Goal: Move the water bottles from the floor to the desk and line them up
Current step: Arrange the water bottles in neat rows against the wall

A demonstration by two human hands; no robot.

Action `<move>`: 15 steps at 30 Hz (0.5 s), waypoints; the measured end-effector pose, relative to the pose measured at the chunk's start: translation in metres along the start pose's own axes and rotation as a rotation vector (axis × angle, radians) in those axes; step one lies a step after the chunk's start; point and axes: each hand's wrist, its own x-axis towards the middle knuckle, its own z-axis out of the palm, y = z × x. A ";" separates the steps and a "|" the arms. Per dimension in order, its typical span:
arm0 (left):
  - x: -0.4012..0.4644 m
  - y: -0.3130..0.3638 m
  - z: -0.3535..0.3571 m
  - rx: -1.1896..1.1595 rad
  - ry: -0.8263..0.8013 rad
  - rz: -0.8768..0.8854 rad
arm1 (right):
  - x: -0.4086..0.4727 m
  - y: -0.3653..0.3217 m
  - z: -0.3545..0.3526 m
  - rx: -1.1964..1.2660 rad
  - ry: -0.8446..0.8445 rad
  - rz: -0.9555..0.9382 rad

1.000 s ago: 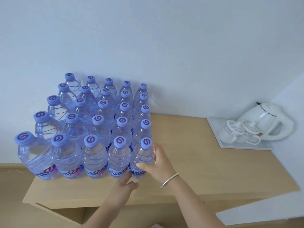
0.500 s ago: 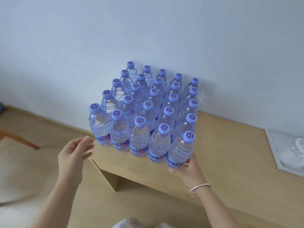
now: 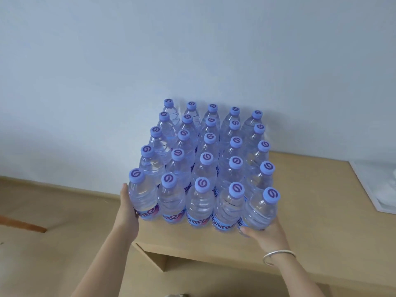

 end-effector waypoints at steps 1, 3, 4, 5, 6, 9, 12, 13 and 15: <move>0.001 -0.001 0.000 0.002 -0.001 0.006 | 0.000 0.000 0.001 -0.002 0.004 0.010; 0.004 0.000 -0.002 0.014 -0.004 0.004 | -0.001 0.000 0.002 -0.022 0.011 0.033; 0.006 0.000 -0.003 0.016 -0.010 0.000 | -0.001 0.000 0.002 -0.030 0.017 0.044; 0.008 0.000 -0.003 0.022 -0.018 0.002 | -0.002 -0.001 0.002 -0.036 0.026 0.050; 0.009 0.000 -0.002 0.026 -0.026 0.010 | -0.003 -0.001 0.003 -0.039 0.037 0.058; 0.016 -0.005 -0.004 0.030 -0.031 0.021 | -0.003 -0.002 0.005 -0.038 0.059 0.058; 0.019 -0.006 -0.003 0.040 -0.051 0.026 | -0.001 0.001 0.005 -0.028 0.049 0.046; 0.020 -0.005 -0.005 0.051 -0.068 0.023 | -0.001 0.000 0.004 -0.030 0.025 0.043; 0.025 0.000 -0.016 0.067 -0.095 -0.016 | -0.002 -0.004 -0.006 -0.019 -0.110 0.080</move>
